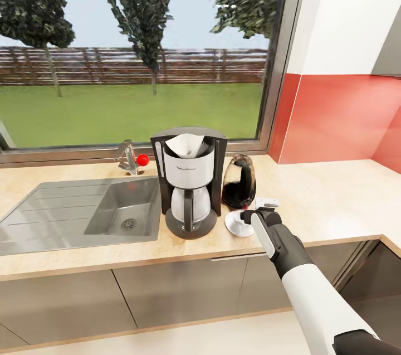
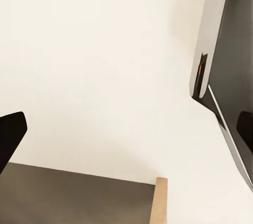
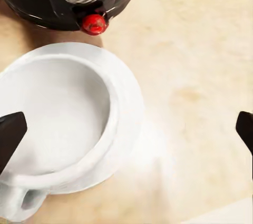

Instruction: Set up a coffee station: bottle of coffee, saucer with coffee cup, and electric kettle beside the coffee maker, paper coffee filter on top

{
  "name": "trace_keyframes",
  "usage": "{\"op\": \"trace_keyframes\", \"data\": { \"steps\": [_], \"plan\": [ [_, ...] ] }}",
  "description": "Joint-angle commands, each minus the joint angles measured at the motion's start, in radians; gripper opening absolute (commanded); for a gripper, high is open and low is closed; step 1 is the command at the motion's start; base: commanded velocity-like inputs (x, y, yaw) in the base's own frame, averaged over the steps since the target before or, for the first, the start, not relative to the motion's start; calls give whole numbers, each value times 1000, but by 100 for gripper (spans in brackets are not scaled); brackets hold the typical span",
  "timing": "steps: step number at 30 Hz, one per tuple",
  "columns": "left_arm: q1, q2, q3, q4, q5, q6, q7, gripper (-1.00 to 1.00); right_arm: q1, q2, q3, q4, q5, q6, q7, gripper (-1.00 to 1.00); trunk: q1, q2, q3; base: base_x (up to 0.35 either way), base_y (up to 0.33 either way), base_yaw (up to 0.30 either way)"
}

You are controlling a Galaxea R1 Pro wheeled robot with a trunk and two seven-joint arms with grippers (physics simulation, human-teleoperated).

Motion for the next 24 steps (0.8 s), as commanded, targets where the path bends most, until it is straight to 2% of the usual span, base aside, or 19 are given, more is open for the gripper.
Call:
{"op": "trace_keyframes", "data": {
  "steps": [1, 14, 24],
  "plan": [
    [0, 1, -9, -1, 9, -2, 3, 100, -1, 0, 2, -1, -11, 2, -10, 100, 1, -2, -2, 0, 0, 0],
    [0, 1, -9, -2, 9, -3, 2, 100, -1, 0, 1, -5, -13, 2, -9, 100, 1, -2, -2, 0, 0, 0],
    [0, 0, -16, -5, 7, -5, 2, 100, -1, 1, -4, -88, -18, 2, -8, 100, 1, -2, -2, 0, 0, 0]
  ]
}}
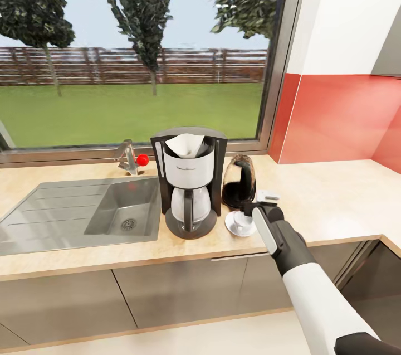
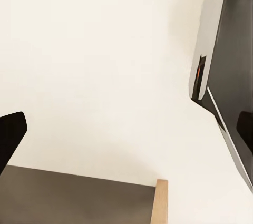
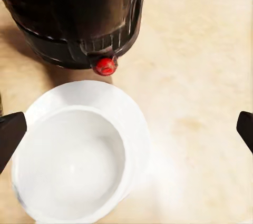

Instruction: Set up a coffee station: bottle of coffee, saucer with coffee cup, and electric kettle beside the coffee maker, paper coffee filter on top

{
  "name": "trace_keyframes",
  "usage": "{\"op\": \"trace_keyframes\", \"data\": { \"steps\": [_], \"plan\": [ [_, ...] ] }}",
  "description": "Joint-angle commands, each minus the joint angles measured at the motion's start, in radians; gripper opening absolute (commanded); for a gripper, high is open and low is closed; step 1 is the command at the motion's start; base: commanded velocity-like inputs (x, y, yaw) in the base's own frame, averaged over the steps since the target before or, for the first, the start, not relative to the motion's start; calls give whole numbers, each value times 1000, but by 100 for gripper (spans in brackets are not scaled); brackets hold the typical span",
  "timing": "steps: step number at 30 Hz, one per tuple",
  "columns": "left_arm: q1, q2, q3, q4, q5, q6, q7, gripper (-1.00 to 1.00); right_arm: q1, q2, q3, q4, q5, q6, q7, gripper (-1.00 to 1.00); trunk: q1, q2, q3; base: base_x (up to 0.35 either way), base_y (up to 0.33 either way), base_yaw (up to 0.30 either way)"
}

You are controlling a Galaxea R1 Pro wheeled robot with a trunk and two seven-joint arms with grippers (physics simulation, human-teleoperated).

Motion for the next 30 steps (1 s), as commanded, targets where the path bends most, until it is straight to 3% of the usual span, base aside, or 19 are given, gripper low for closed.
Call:
{"op": "trace_keyframes", "data": {
  "steps": [1, 15, 30],
  "plan": [
    [-1, 0, -9, -1, 9, -2, 3, 100, -1, 0, 2, -10, -11, 2, -10, 100, 1, -2, -2, 0, 0, 0],
    [-2, -2, -6, -1, 9, 1, 4, 100, -1, 0, 6, -39, -14, 2, -8, 100, 1, -2, -2, -6, -5, 0],
    [-2, -2, -5, -2, 9, 2, 4, 100, -1, -2, 7, -39, -14, 2, -8, 100, 1, -2, -2, -9, -250, 53]
  ]
}}
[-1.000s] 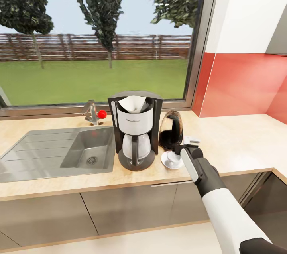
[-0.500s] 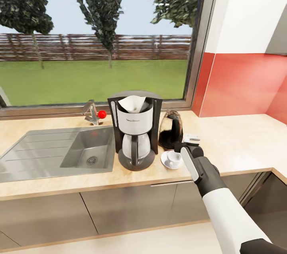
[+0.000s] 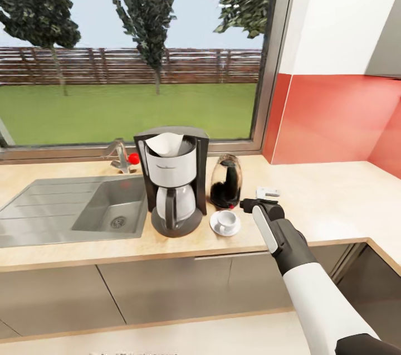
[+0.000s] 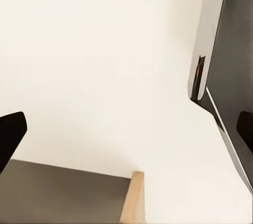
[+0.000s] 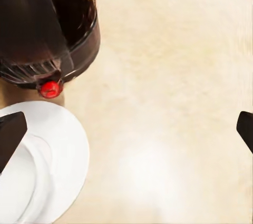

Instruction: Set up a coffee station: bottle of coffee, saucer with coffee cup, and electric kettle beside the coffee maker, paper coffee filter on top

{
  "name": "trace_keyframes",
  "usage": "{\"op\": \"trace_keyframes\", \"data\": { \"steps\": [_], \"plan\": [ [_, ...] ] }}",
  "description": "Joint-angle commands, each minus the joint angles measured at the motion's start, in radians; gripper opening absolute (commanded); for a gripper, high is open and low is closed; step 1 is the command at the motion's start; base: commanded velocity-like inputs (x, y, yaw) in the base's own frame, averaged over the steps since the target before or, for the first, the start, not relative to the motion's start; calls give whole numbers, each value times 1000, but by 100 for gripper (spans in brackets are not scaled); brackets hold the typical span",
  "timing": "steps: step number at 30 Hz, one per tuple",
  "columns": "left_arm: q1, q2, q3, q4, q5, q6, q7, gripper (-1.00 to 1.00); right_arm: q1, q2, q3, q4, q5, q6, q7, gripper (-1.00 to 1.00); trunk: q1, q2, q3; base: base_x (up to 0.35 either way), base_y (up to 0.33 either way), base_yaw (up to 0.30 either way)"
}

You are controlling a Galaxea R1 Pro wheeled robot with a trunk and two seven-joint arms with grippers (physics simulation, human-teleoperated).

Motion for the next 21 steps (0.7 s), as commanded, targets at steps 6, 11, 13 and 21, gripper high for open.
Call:
{"op": "trace_keyframes", "data": {
  "steps": [6, 11, 13, 21],
  "plan": [
    [0, 0, -9, -1, 8, -6, 3, 100, -1, 0, 4, -1, -11, 2, -10, 100, 1, -2, -1, 0, -276, 270],
    [0, 0, -8, -5, 9, -14, 3, 100, -1, 1, 5, 1, -11, -2, -8, 100, 1, -2, 3, -89, -264, 235],
    [0, 0, -8, -5, 9, -15, 3, 100, -1, 1, 5, 2, -10, -2, -8, 100, 1, -2, 5, -201, -229, 195],
    [-1, 0, -7, -10, 9, -18, 3, 100, -1, 1, 5, 6, -8, -3, -8, 100, 1, -2, 6, -276, -157, 28]
  ]
}}
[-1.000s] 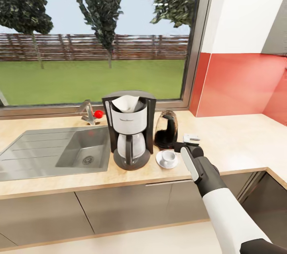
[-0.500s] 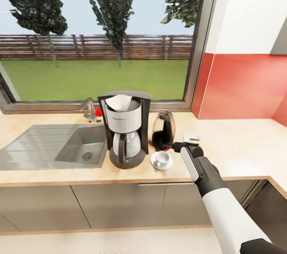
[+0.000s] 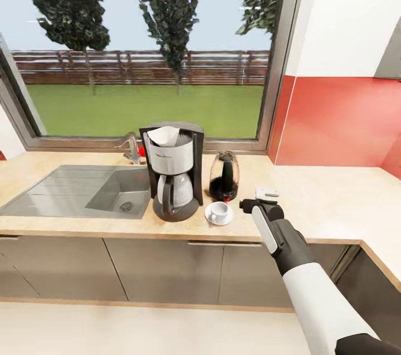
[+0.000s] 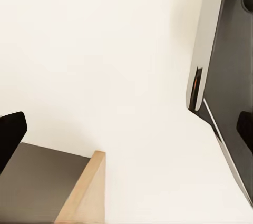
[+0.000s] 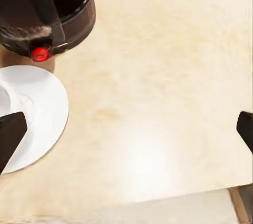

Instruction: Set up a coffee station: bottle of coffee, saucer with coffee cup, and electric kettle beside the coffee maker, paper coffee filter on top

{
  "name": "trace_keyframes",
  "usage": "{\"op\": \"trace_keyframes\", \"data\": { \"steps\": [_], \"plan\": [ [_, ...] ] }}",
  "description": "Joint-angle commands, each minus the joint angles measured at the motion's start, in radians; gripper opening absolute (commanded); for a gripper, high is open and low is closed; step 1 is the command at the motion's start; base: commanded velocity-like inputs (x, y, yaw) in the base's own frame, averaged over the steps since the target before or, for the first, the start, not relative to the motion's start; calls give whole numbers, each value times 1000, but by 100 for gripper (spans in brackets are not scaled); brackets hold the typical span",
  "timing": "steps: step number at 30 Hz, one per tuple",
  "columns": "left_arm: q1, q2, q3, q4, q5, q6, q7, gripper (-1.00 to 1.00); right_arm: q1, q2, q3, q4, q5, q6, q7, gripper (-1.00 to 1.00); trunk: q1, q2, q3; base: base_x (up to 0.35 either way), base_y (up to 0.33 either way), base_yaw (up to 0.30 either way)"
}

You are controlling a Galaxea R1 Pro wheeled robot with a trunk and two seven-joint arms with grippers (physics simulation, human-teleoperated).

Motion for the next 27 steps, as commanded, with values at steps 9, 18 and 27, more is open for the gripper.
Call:
{"op": "trace_keyframes", "data": {
  "steps": [9, 18, 27],
  "plan": [
    [-2, 0, -7, -4, 10, -4, 3, 100, 19, 2, 4, 7, -14, -81, -9, 100, 0, -2, -2, -333, -11, 0],
    [-3, 0, -8, -9, 11, -6, 3, 100, 126, 0, 8, 299, 52, -1092, 3, 100, 0, -2, -2, -112, 0, 0],
    [-4, 1, -9, -9, 11, -6, 1, 100, 137, 17, 9, 477, 157, -1363, -1, 100, 0, -2, -2, -1, 0, 0]
  ]
}}
